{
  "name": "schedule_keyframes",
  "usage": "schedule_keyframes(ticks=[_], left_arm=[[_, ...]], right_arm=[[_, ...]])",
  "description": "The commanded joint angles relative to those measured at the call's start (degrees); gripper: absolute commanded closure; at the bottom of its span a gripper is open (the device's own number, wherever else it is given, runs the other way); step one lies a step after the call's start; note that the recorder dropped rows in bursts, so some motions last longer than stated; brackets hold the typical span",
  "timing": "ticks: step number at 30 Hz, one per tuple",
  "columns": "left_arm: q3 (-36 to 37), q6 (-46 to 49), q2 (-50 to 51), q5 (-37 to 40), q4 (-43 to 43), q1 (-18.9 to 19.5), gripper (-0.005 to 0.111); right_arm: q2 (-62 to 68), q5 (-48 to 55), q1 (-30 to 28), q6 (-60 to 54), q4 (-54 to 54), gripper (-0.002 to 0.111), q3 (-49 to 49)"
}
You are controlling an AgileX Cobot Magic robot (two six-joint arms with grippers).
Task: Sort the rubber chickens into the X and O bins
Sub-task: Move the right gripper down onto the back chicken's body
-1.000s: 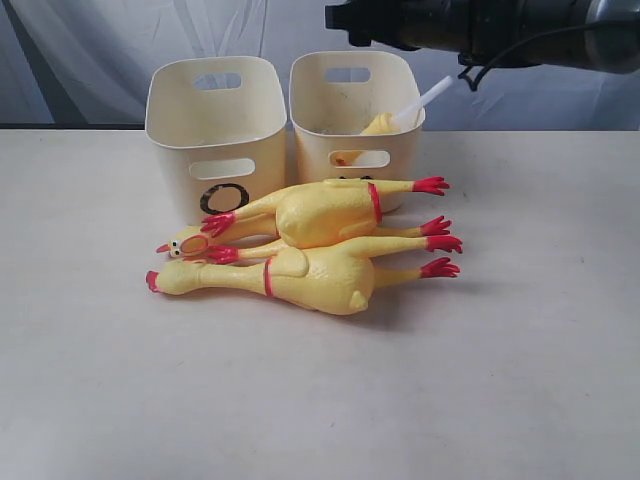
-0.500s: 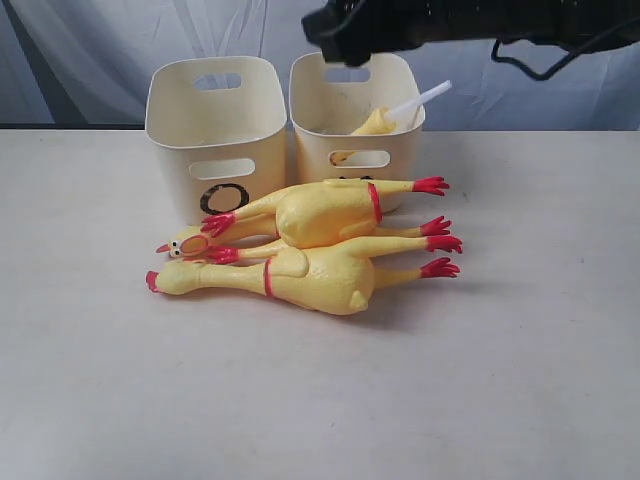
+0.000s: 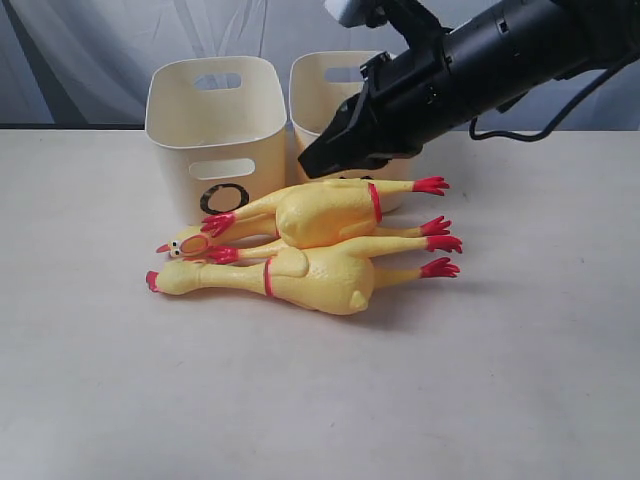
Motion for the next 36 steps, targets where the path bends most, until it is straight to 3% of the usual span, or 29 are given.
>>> schedule_keyframes(ticks=[1, 12, 16, 21, 27, 28, 30, 33, 34, 36], left_arm=[[0.10, -0.08, -0.28, -0.26, 0.00, -0.18, 0.106], [0.10, -0.08, -0.28, -0.26, 0.00, -0.18, 0.106], [0.10, 0.00, -0.28, -0.39, 6.37, -0.18, 0.106], [0.10, -0.20, -0.28, -5.66, -10.58, -0.18, 0.106], [0.10, -0.20, -0.28, -5.83, -11.18, -0.18, 0.106], [0.10, -0.20, -0.28, -5.83, -10.35, -0.18, 0.106], [0.10, -0.07, -0.28, -5.83, -5.39, -0.18, 0.106], [0.10, -0.07, -0.28, -5.83, -2.00, -0.18, 0.106], [0.10, -0.07, -0.28, -5.83, -1.59, -0.18, 0.106], [0.10, 0.04, -0.28, -5.83, -0.44, -0.18, 0.106]], right_arm=[[-0.61, 1.26, -0.14, 1.78, 0.39, 0.108, 0.17], [-0.61, -0.38, -0.14, 10.80, -8.07, 0.108, 0.17], [-0.61, -6.42, -0.14, 15.02, -14.03, 0.108, 2.92], [-0.61, -22.17, -0.14, 17.10, -11.49, 0.108, 12.23], [-0.49, -31.63, -0.14, 19.00, -8.49, 0.107, 14.91], [-0.49, -32.36, -0.14, 19.00, -8.49, 0.105, 14.91], [-0.49, -34.29, -0.14, 19.00, -8.49, 0.089, 14.91], [-0.40, -35.93, -0.14, 19.00, -6.46, 0.051, 14.91], [-0.29, -36.48, -0.14, 19.00, -5.31, 0.046, 14.91], [0.87, -37.65, -0.14, 19.25, -4.61, 0.045, 14.91]])
